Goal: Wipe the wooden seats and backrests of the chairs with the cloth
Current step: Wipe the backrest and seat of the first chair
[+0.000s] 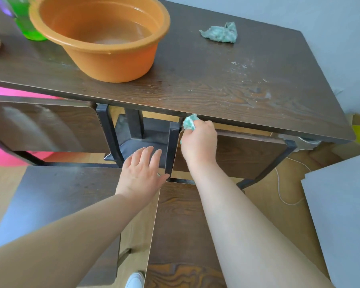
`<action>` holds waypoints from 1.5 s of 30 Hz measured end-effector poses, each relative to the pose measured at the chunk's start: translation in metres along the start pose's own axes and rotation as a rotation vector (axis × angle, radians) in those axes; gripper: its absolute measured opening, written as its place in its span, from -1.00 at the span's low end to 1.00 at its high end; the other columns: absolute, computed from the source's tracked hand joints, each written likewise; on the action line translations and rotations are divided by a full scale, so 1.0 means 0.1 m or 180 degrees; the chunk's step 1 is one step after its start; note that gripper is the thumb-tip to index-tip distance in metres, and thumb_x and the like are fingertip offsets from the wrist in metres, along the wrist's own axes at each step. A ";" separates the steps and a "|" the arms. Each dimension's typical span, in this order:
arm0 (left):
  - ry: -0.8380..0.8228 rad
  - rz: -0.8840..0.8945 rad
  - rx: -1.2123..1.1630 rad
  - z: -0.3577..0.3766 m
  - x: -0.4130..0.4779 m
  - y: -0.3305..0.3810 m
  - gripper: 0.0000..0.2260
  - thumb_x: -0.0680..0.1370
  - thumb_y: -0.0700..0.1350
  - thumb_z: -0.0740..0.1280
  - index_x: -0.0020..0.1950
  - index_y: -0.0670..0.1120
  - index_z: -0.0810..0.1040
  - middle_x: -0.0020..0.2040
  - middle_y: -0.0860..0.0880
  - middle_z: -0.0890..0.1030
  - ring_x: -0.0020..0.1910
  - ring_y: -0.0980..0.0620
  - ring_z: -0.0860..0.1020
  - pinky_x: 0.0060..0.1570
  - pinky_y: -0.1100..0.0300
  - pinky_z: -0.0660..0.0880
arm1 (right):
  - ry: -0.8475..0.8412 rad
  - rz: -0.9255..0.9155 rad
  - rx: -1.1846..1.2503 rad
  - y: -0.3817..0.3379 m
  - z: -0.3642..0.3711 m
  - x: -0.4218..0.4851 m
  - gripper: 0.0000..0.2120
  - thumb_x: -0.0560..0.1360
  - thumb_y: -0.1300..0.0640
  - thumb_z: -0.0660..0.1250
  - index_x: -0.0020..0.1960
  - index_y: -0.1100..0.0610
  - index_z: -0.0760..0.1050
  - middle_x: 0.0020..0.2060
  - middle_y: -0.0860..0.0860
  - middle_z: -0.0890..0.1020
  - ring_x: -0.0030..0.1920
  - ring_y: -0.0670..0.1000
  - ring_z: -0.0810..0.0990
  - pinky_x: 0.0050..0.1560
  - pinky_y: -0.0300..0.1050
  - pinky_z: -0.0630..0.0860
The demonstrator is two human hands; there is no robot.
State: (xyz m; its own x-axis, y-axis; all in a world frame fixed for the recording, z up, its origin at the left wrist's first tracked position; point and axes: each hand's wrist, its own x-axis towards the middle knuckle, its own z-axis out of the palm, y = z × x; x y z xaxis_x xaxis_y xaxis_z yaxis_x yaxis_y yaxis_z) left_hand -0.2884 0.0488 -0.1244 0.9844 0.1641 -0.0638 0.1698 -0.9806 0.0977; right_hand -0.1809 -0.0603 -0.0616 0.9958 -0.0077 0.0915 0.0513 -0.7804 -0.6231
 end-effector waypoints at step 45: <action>-0.0380 0.0334 0.0024 0.82 -0.08 0.41 -0.36 0.55 0.27 0.15 0.50 -0.07 0.22 0.44 -0.10 0.33 0.38 -0.15 0.32 0.34 -0.04 0.30 | 0.1070 0.0712 0.0427 1.97 -0.02 -0.25 -0.79 0.54 0.26 0.31 0.16 0.11 0.54 0.13 0.00 0.54 0.09 -0.04 0.56 -0.06 -0.38 0.51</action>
State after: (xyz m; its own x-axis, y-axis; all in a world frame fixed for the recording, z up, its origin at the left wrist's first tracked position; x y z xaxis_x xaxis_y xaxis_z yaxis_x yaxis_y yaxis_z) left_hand -0.2928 -0.0014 -0.2016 0.9841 0.0474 -0.1712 0.0657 -0.9925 0.1027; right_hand -0.1953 -0.2151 -0.1854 0.9043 -0.3885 0.1770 -0.1318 -0.6483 -0.7499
